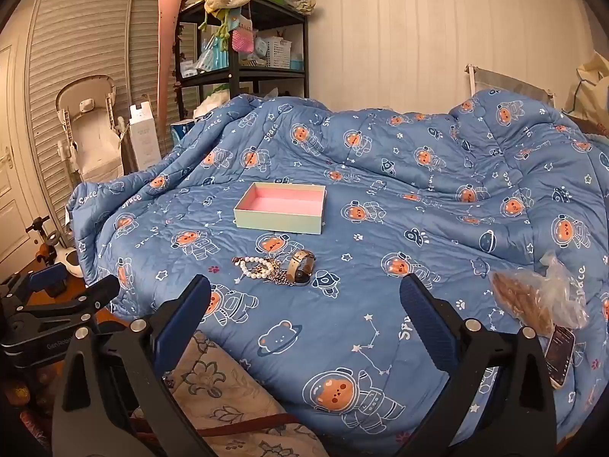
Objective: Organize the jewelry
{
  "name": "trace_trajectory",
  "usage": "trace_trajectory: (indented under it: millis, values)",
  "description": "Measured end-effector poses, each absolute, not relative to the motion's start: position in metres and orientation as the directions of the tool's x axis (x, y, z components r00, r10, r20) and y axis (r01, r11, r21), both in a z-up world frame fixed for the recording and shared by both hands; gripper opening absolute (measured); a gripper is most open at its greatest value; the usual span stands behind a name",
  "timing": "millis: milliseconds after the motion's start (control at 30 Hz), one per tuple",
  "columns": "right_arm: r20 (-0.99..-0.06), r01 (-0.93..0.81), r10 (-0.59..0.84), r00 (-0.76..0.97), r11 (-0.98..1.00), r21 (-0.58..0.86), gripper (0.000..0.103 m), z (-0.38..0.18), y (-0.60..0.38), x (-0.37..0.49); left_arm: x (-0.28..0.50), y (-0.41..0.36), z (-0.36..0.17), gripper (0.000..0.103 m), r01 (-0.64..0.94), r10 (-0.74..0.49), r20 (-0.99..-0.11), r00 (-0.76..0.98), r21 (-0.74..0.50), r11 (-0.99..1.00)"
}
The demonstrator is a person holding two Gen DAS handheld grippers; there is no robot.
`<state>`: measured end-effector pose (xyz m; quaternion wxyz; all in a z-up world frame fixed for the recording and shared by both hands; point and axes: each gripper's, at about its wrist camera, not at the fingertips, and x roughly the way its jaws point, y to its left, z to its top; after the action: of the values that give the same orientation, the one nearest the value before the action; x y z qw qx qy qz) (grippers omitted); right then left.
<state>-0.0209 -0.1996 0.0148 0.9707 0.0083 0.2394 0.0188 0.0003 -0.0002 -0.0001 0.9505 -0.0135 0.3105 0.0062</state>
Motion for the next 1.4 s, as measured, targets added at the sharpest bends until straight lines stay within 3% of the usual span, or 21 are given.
trace_trajectory:
  millis: [1400]
  values:
    - [-0.467, -0.029, 0.039, 0.883, 0.999, 0.03, 0.098, 0.0122, -0.2001, -0.0218, -0.0002, -0.0002, 0.0001, 0.097, -0.021, 0.008, -0.584, 0.812, -0.016, 1.0]
